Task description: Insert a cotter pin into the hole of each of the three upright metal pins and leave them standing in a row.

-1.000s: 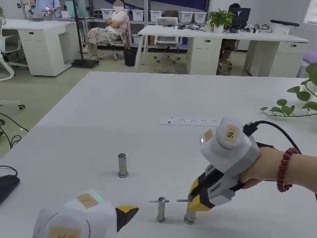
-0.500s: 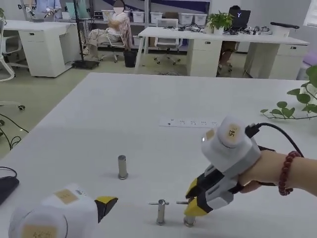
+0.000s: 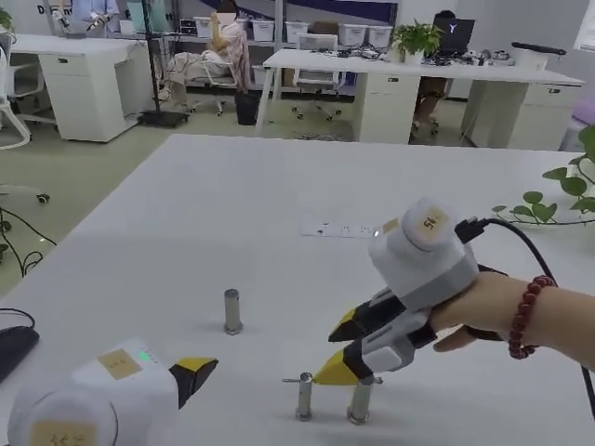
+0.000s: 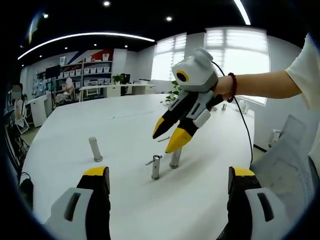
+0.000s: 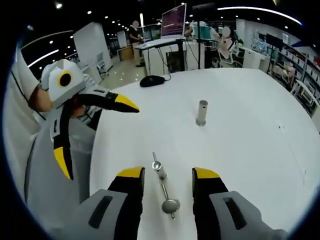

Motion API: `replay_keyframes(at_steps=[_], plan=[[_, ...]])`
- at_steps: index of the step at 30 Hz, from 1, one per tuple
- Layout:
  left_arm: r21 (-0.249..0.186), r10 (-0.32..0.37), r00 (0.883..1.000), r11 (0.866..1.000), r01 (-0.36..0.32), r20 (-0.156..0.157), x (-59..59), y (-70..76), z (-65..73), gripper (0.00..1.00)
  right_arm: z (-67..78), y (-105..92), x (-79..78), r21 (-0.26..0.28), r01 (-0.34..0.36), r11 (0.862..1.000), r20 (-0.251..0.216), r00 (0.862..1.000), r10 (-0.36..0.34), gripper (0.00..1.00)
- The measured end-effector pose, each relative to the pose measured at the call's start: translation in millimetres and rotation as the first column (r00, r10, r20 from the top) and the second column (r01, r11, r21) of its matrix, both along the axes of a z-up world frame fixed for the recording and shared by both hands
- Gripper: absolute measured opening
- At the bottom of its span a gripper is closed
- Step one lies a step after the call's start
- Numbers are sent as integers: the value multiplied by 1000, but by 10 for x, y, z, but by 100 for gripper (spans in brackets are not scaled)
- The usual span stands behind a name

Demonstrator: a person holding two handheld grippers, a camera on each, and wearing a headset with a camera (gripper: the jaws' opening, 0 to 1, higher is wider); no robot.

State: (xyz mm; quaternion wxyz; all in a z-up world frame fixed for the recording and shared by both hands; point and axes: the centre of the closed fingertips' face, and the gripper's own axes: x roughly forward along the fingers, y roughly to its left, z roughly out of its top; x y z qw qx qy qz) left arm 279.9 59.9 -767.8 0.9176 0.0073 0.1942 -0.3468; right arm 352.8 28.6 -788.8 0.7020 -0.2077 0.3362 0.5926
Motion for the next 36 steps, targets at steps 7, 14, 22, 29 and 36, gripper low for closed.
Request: replay_keyframes(at_steps=[7,14,22,29,36], plan=[[1,4,1000,1000,-4,-8,-4,22,-26,99,64,219,164,69,50,996,24,998,-51,40],[2,13,1000,1000,-13,-10,-1,29,-43,99,73,458,355,131,102,986,49,993,-109,40],[-2,0,1000,1000,0,-13,-17,-10,-50,98,25,655,507,181,128,975,61,988,-141,40],[-2,-13,1000,1000,13,-13,-21,-42,-61,97,21,823,646,232,140,963,106,980,-168,39],[-11,-1,1000,1000,1,-17,2,-17,-64,94,-36,967,769,269,165,949,109,974,-200,38]])
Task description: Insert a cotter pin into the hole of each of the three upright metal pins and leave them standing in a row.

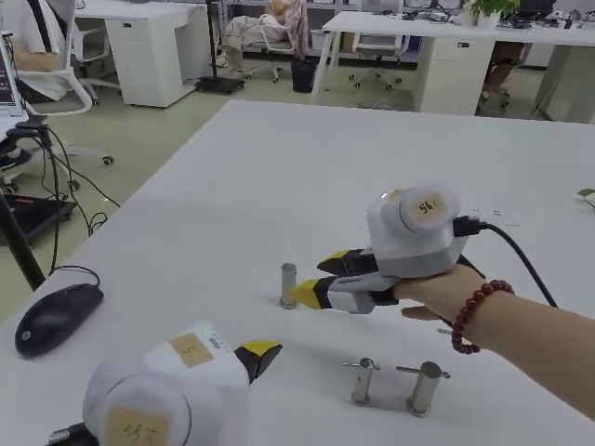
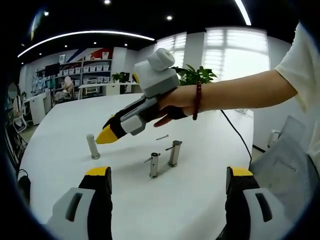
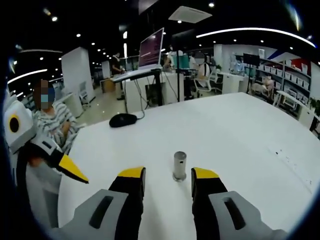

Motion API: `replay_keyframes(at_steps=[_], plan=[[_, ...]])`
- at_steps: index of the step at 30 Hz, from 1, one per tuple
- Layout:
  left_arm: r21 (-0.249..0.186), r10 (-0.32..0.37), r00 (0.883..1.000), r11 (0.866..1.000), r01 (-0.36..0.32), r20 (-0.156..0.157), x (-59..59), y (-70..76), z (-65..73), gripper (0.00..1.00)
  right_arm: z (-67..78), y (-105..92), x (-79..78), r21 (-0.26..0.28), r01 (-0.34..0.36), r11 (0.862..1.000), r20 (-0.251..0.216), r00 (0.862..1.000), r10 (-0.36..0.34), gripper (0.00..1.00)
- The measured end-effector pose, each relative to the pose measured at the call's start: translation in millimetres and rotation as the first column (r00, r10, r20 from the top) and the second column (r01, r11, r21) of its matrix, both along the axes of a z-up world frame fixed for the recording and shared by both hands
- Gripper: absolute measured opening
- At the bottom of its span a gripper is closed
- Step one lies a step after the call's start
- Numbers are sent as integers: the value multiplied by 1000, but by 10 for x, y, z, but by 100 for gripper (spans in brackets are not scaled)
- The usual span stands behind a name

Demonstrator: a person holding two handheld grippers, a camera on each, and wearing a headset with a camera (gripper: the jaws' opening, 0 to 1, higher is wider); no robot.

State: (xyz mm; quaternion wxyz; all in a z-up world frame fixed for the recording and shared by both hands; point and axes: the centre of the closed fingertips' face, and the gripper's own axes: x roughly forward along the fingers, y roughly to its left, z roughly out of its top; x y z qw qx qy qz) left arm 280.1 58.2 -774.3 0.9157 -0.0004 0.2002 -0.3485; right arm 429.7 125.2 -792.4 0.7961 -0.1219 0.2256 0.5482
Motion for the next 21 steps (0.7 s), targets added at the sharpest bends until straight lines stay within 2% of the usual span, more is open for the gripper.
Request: replay_keyframes(at_steps=[5,10,13,17,21], plan=[[-5,18,1000,1000,-18,-3,17,43,-4,93,-39,95,66,37,19,999,-3,1000,-19,37],[-15,31,999,999,-31,-7,31,70,-2,91,-84,180,119,44,23,999,14,1000,-24,36],[-28,38,999,999,-38,-8,40,74,8,89,-135,205,161,38,38,999,8,999,-38,35],[-15,38,999,999,-38,-13,39,81,-12,89,-186,217,207,45,55,997,-4,998,-55,33],[-22,35,999,999,-35,-9,44,67,-3,89,-209,238,229,50,60,997,-8,998,-59,30]])
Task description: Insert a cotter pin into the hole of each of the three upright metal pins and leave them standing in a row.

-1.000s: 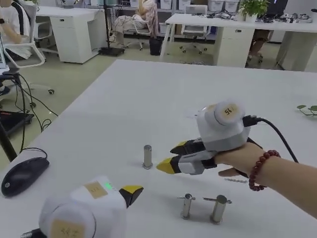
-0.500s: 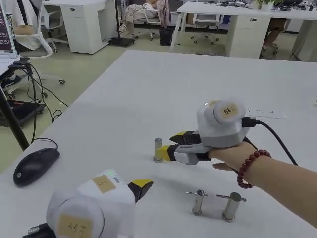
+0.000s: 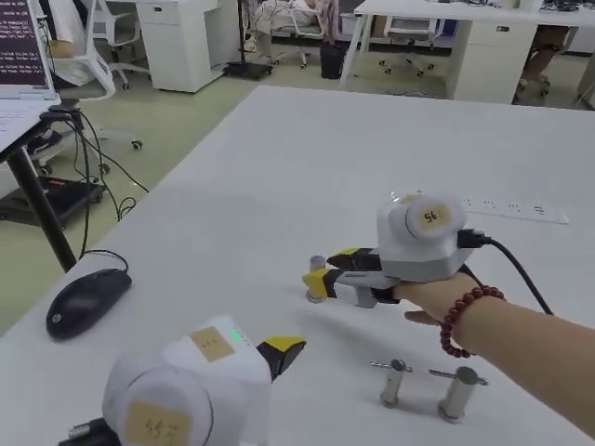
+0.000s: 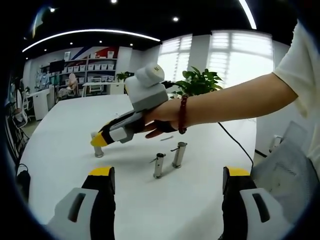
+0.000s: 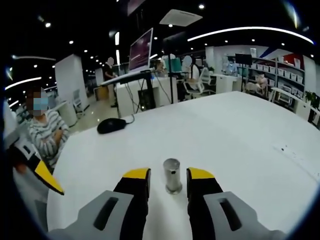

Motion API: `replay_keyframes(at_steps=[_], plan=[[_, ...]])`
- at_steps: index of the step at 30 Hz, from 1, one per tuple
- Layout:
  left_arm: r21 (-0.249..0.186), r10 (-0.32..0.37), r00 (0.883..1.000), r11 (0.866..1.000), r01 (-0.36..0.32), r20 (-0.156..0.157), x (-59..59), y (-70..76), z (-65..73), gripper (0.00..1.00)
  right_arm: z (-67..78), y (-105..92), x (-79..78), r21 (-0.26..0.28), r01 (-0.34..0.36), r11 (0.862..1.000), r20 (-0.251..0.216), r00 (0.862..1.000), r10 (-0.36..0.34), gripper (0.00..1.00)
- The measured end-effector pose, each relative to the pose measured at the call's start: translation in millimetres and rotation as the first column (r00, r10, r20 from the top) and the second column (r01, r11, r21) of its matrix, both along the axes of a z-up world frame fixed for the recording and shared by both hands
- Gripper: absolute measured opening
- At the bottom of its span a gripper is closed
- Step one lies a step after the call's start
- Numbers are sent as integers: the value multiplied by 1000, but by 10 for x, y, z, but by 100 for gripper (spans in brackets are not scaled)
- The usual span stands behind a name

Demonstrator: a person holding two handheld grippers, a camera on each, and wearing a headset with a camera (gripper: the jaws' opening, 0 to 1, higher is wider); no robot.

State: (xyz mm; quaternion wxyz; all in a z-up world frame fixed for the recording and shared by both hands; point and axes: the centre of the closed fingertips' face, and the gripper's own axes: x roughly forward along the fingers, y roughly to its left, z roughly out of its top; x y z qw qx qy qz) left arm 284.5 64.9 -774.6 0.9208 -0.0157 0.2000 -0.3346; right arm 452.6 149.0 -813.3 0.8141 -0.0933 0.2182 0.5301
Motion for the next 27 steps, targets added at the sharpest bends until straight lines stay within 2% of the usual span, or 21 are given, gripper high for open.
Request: replay_keyframes(at_steps=[6,17,24,27], plan=[[2,-7,1000,1000,7,-1,-4,-14,-8,88,10,45,38,16,9,1000,10,1000,-10,24],[15,-6,1000,1000,6,-7,-4,-8,-32,86,-66,42,80,5,34,999,-2,999,-34,16],[11,-11,1000,1000,11,-3,-5,-24,-21,85,-60,41,77,11,26,1000,-10,1000,-26,15],[10,-12,1000,1000,12,-5,-13,-28,-21,85,-54,40,63,-2,12,1000,7,1000,-12,14]])
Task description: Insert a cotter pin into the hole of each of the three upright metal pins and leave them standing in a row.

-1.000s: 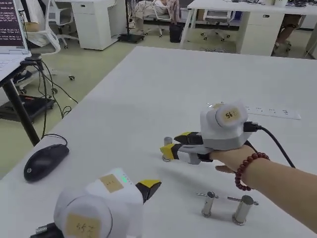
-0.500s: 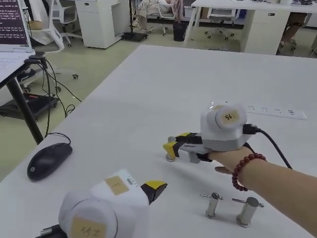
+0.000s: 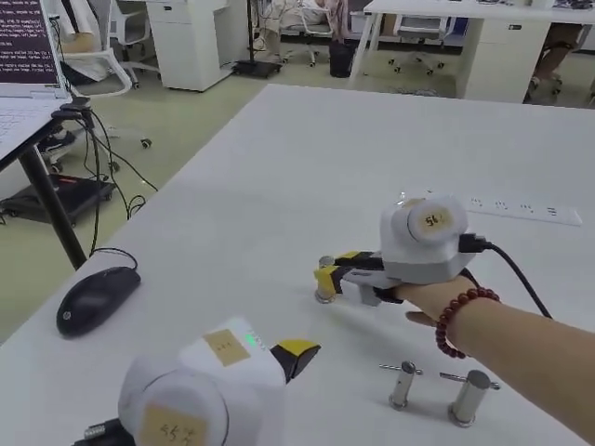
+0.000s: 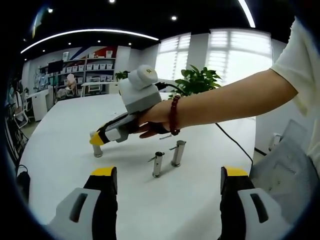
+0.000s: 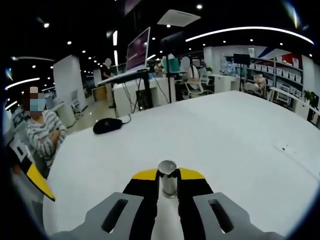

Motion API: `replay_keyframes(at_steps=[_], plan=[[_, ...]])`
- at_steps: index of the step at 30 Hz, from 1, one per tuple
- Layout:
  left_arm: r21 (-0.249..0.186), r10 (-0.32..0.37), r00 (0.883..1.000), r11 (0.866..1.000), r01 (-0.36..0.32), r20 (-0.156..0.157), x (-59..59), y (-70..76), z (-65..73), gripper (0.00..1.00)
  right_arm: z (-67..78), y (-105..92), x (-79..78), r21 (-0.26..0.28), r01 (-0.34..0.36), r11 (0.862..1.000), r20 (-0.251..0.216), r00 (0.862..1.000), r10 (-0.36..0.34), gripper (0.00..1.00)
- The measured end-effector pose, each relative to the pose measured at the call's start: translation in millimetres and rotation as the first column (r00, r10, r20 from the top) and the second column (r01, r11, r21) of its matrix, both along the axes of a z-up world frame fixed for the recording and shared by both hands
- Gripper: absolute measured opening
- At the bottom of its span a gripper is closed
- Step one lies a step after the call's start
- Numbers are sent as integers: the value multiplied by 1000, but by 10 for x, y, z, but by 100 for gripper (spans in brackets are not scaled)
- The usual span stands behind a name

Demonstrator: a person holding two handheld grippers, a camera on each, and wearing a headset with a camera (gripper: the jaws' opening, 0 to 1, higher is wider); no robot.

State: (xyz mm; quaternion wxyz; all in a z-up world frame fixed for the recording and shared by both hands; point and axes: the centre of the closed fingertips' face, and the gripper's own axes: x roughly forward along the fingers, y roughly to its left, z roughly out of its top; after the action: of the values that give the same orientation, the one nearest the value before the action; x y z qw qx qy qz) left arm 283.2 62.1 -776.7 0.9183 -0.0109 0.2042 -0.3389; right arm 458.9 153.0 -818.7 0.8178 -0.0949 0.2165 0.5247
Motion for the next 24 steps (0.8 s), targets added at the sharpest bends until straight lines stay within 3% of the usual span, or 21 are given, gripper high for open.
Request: replay_keyframes(at_steps=[12,24], plan=[[4,-4,1000,1000,4,0,-4,-6,-5,85,8,-116,-37,-36,-10,999,-10,1000,9,14],[21,-19,1000,1000,19,4,-21,-33,-20,85,65,-375,-99,-67,-14,998,-9,1000,13,13]])
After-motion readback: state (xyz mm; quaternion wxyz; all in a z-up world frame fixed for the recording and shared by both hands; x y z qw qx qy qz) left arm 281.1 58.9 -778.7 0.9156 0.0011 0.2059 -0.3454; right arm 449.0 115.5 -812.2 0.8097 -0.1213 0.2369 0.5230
